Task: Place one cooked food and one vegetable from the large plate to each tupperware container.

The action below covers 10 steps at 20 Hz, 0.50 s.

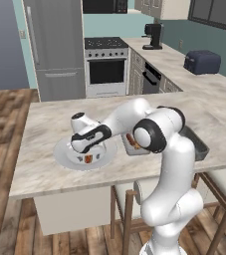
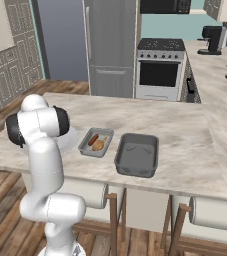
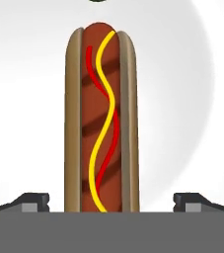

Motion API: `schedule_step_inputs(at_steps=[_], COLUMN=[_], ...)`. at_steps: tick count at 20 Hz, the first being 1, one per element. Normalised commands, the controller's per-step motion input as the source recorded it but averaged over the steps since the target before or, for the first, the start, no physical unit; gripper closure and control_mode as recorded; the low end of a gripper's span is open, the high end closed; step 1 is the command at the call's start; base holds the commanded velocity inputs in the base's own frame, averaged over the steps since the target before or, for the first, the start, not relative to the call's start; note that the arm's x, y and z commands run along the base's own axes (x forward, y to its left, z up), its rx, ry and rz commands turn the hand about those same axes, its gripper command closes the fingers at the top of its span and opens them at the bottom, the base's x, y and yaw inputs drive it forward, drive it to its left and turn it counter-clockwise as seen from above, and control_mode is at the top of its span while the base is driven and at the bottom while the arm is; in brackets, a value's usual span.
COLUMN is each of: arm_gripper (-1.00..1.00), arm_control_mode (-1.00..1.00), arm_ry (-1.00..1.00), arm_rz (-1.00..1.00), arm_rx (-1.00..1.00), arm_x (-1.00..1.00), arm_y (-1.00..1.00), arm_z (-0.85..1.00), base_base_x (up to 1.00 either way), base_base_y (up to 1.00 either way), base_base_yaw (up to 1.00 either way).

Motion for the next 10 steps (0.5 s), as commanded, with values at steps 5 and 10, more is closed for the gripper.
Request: schedule_step_inputs(at_steps=[5, 10], arm_gripper=[-1.0, 1.0], arm_control_mode=[-1.0, -1.0], arm_ry=[-0.04, 0.0], arm_rz=[0.0, 0.0], arm_rx=[0.0, 0.0], arm_x=[0.0, 0.0], arm_y=[0.0, 0.0], arm_z=[-0.14, -0.07], base_base_x=[0.0, 0.0], base_base_y=[0.0, 0.0], base_base_yaw=[0.0, 0.0])
